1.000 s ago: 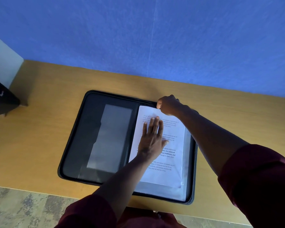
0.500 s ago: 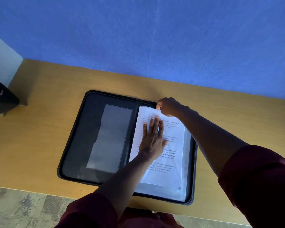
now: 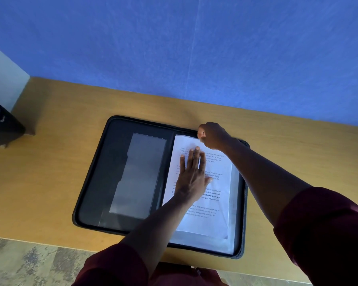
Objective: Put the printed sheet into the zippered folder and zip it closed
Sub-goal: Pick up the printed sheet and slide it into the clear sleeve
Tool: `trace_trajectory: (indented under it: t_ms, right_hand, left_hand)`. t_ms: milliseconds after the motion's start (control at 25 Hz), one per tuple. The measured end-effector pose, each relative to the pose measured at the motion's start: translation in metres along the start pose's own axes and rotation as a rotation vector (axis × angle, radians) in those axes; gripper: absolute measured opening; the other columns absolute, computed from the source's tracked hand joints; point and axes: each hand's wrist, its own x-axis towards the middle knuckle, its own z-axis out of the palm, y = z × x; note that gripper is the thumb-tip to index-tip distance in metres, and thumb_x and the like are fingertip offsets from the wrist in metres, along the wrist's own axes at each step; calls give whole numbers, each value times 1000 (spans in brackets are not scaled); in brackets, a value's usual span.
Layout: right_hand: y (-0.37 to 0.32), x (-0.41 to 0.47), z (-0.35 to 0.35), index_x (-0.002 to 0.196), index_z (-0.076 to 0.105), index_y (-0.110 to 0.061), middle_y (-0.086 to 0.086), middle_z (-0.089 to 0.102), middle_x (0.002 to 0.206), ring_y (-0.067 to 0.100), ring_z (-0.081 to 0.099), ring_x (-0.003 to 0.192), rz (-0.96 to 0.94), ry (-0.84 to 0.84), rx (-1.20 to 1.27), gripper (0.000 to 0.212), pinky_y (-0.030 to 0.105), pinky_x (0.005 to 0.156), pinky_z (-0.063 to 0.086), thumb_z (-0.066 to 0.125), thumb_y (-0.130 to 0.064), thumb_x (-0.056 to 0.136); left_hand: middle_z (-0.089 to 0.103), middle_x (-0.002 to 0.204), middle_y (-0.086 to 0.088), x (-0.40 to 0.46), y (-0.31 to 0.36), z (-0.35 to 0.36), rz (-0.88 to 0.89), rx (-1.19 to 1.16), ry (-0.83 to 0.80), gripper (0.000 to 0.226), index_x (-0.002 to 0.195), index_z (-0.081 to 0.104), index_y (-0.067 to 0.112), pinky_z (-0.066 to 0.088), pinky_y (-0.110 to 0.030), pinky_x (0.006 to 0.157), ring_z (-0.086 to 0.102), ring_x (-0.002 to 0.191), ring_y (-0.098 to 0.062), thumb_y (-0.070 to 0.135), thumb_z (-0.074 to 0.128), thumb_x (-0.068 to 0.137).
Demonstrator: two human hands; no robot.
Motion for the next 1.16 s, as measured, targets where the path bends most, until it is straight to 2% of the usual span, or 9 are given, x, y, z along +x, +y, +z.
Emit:
trace_trajectory:
  t_ms: [80, 280, 440, 600, 760, 1000, 1080, 1160]
  right_hand:
    - [2, -2, 1, 100, 66, -15, 8, 67, 105, 25, 66, 89, 29, -7, 39, 15, 42, 75, 60, 65, -5, 88]
    - [-1, -1, 8, 113, 66, -11, 8, 64, 109, 25, 63, 96, -43, -21, -57, 28, 38, 81, 56, 68, -5, 86]
    - [0, -1, 10, 107, 68, -12, 8, 64, 108, 25, 63, 93, -31, 8, -76, 25, 32, 73, 54, 61, 2, 87]
    - [-2, -2, 7, 89, 62, -23, 2, 63, 98, 20, 62, 84, -14, 19, -70, 31, 37, 69, 59, 54, 7, 85]
    - [0, -6, 11, 94, 59, -21, 0, 60, 92, 18, 58, 76, -38, 24, -58, 28, 33, 62, 52, 52, 5, 88]
    - [1, -7, 14, 92, 52, -21, 3, 57, 84, 19, 55, 67, -71, 6, -69, 32, 29, 51, 43, 49, 10, 82]
    - [1, -6, 13, 97, 55, -19, 3, 58, 87, 18, 55, 67, -64, -12, -70, 30, 28, 51, 43, 50, 7, 84]
    - [0, -3, 10, 95, 55, -22, 4, 61, 92, 20, 57, 72, -56, -37, -56, 28, 33, 57, 48, 51, 5, 86]
  left_hand:
    - [-13, 163, -19, -1, 0, -2, -1, -5, 1, 90, 157, 0, 5, 0, -53, 123, -9, 152, -36, 51, 50, 96]
    - [-11, 164, -18, -2, -1, -6, 5, -13, 14, 94, 157, 0, 5, -1, -51, 123, -7, 152, -34, 52, 53, 95]
    - [-11, 164, -18, -3, -4, -8, 5, -16, 10, 93, 157, -1, 4, 0, -50, 124, -8, 152, -34, 53, 50, 96]
    - [-12, 164, -18, -2, -4, -10, -3, -22, 3, 94, 157, -2, 5, 0, -49, 124, -8, 152, -34, 51, 52, 95]
    - [-14, 163, -17, -1, -5, -10, -8, -28, 5, 94, 157, -2, 5, 0, -49, 124, -10, 152, -34, 50, 52, 95]
    - [-10, 164, -19, -1, -6, -9, -2, -21, -1, 93, 156, -3, 4, 1, -50, 124, -8, 152, -35, 49, 52, 96]
    - [-9, 164, -19, -1, -7, -8, 0, -21, 2, 93, 156, -2, 3, 1, -50, 124, -6, 152, -35, 49, 52, 96]
    - [-10, 164, -19, -1, -8, -8, 2, -15, 2, 93, 156, -1, 3, 2, -50, 124, -6, 152, -35, 50, 52, 96]
